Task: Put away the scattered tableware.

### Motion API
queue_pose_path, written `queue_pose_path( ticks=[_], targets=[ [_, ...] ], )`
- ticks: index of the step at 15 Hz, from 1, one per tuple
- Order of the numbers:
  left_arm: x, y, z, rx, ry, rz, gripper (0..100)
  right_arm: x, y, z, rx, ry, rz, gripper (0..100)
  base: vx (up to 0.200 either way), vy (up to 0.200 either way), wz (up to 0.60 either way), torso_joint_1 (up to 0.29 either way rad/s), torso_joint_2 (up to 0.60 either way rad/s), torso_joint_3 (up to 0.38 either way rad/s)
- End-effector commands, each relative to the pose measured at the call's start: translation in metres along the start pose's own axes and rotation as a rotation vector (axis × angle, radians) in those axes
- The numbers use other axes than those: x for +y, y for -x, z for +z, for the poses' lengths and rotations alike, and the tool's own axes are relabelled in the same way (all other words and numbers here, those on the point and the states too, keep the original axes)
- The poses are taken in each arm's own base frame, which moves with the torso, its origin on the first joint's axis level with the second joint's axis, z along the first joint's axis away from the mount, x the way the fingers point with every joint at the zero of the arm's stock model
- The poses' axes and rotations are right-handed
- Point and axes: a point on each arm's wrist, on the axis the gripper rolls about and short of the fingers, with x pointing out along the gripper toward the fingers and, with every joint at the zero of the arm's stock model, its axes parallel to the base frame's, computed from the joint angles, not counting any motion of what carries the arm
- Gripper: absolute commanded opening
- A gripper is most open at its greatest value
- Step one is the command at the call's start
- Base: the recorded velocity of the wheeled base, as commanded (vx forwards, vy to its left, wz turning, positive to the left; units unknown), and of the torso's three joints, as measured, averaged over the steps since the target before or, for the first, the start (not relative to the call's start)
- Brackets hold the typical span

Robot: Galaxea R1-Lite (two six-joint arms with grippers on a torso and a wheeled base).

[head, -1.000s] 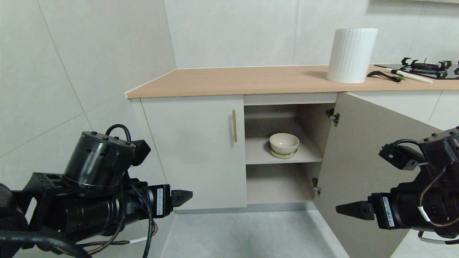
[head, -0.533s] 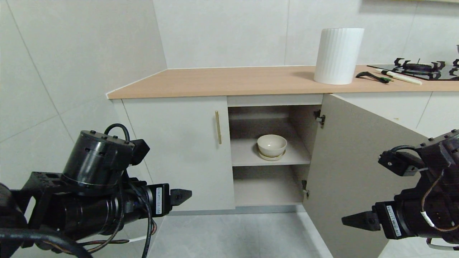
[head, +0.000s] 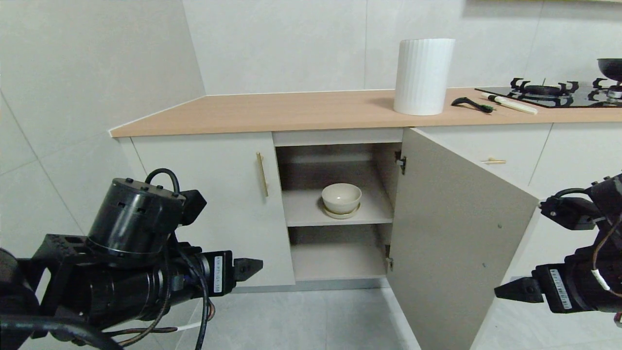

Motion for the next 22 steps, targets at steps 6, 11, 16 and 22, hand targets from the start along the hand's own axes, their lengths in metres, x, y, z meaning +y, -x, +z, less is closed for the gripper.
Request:
queue_pose_path(
  ticks=[6, 11, 16, 22],
  targets=[
    [0.001, -0.001, 0.0, 0.003, 0.002, 0.005, 100, -0.051, 0.034, 0.014, -0.058, -0.111, -0.27, 100, 0.0, 0.0, 0.0, 0.0, 0.0, 0.0],
    [0.0, -0.001, 0.0, 0.0, 0.002, 0.004, 100, -0.081, -0.014, 0.042, -0.083, -0.224, -0.346, 100, 0.0, 0.0, 0.0, 0.0, 0.0, 0.0],
    [0.0, -0.001, 0.0, 0.001, 0.002, 0.003, 100, -0.091, -0.053, 0.061, -0.128, -0.333, -0.341, 100, 0.0, 0.0, 0.0, 0.0, 0.0, 0.0],
    [0.0, -0.001, 0.0, 0.001, 0.004, 0.003, 100, -0.071, -0.069, 0.064, -0.117, -0.362, -0.248, 100, 0.0, 0.0, 0.0, 0.0, 0.0, 0.0]
  ],
)
